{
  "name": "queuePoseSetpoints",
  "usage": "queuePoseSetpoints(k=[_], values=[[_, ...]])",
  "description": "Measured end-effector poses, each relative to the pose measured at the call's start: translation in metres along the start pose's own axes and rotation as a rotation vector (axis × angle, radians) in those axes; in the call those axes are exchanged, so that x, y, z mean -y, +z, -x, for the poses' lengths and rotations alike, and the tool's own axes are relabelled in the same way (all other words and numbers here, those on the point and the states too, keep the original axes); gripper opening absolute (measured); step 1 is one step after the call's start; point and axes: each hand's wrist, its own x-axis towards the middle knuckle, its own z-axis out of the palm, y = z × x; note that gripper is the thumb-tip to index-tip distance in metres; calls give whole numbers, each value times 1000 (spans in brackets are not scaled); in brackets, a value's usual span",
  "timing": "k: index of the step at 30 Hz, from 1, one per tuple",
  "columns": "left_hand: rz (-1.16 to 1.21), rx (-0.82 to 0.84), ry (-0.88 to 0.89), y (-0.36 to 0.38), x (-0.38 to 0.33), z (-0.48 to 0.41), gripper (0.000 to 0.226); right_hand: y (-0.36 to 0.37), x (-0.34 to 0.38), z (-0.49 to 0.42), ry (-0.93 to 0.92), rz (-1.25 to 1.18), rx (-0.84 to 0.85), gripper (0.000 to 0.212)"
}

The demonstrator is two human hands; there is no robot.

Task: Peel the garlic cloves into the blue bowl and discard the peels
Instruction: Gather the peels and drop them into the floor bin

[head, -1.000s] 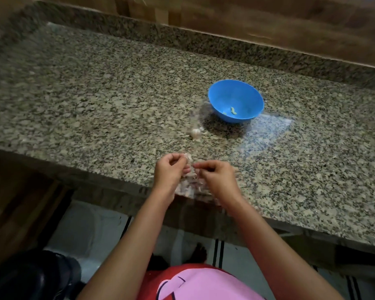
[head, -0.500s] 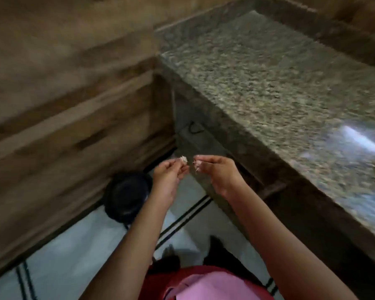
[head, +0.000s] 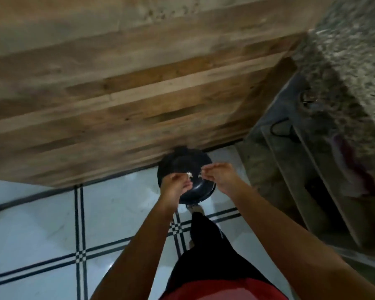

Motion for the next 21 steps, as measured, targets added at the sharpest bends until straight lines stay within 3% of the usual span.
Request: queuePoseSetpoints(k=[8, 12, 17, 19, 21], values=[[-108, -50, -201, 4, 41, -115, 45, 7, -33, -114, 127, 154, -130, 27], [-66, -60, -208, 8, 43, -151, 27, 13, -46, -142, 143, 71, -167, 26], [-104, -147, -172, 18, 40, -158, 32, 21, -50, -147, 127, 57, -243, 27], [-115, -138, -163, 18, 38, -155, 34, 21, -48, -143, 151, 22, -215, 33], [-82, -127, -166, 20, 32, -144, 21, 19, -45, -136, 143, -4, -135, 36]])
